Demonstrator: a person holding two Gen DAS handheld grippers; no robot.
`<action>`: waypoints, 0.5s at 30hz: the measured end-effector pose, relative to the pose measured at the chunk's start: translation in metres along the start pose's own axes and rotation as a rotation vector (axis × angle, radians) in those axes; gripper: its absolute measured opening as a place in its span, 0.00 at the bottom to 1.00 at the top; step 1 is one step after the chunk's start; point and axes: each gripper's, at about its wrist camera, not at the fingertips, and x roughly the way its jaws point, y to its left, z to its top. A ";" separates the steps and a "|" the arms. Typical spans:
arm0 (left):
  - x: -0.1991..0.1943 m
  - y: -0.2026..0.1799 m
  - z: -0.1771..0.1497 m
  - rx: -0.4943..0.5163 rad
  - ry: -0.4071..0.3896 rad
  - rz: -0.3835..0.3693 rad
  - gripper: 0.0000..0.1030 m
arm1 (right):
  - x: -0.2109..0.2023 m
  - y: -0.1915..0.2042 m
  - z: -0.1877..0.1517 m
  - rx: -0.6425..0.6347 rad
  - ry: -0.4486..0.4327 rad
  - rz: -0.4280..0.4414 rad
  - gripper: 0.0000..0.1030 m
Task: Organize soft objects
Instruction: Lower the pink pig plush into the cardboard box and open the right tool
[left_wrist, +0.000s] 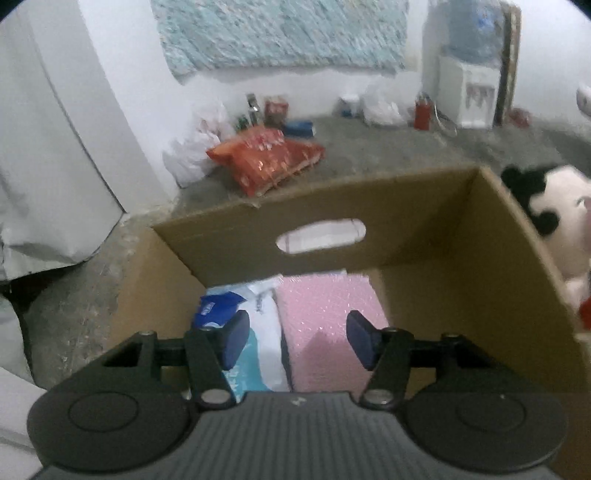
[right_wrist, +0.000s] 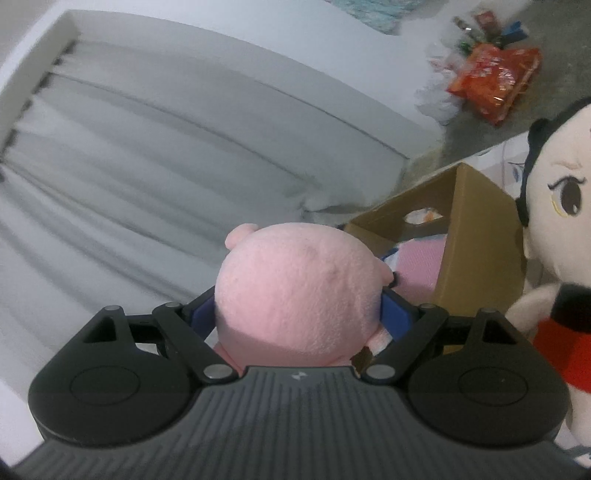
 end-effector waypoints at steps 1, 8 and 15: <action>-0.009 0.003 -0.001 -0.032 -0.020 -0.017 0.58 | 0.011 0.006 0.004 -0.025 0.016 -0.045 0.85; -0.054 0.013 -0.016 -0.113 -0.138 -0.053 0.58 | 0.112 0.024 0.029 -0.112 0.158 -0.348 0.85; -0.067 0.029 -0.031 -0.165 -0.176 -0.107 0.63 | 0.229 0.049 0.009 -0.752 0.505 -0.791 0.85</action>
